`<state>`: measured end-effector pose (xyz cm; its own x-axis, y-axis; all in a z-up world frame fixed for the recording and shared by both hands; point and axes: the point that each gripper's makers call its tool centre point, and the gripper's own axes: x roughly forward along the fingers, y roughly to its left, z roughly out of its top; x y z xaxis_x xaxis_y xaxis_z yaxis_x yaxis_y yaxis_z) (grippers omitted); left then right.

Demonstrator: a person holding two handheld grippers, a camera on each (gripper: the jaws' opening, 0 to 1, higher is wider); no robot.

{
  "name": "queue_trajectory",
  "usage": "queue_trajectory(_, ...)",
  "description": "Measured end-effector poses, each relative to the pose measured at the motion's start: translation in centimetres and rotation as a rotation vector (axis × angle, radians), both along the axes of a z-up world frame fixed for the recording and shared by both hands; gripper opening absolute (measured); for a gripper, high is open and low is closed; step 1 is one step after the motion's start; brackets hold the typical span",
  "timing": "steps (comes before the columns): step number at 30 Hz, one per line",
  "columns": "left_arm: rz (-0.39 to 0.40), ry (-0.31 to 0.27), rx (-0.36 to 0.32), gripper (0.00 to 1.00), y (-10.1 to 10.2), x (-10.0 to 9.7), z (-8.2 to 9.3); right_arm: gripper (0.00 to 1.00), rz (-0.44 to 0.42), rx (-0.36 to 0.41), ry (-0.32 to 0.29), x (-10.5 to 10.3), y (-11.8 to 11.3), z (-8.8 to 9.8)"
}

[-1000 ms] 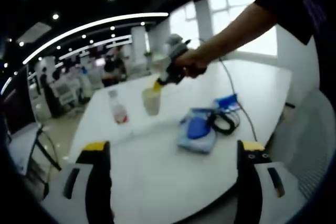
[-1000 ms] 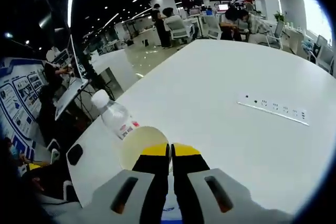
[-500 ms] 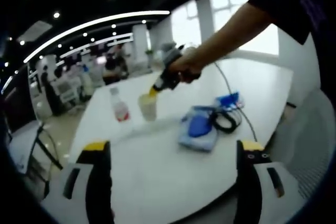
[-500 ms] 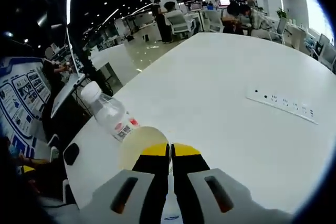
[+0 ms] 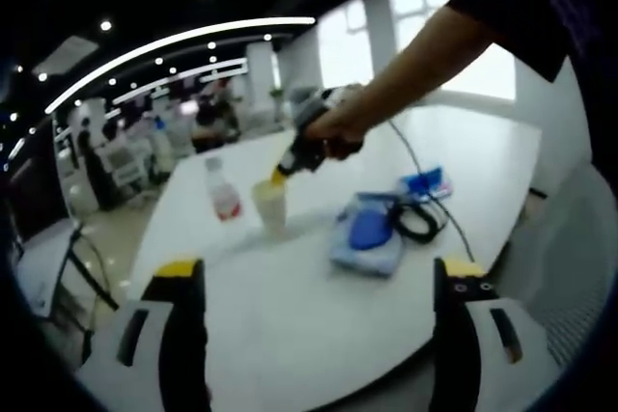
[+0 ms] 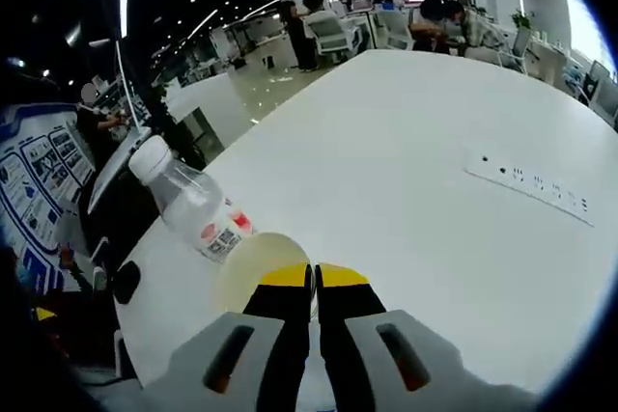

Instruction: Arrange the tabletop items into an orderly group along one side of the table until the central work area is clear of visible clutter.

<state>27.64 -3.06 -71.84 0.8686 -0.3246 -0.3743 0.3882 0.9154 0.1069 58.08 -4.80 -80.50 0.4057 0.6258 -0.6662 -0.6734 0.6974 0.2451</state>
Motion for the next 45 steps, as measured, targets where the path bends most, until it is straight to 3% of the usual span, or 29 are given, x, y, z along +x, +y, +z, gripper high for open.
queue_trajectory(45, 0.014, -0.006, -0.003, 0.92, 0.19, 0.14, 0.05, 0.01, 0.015, -0.027, 0.000, -0.20, 0.69, -0.47)
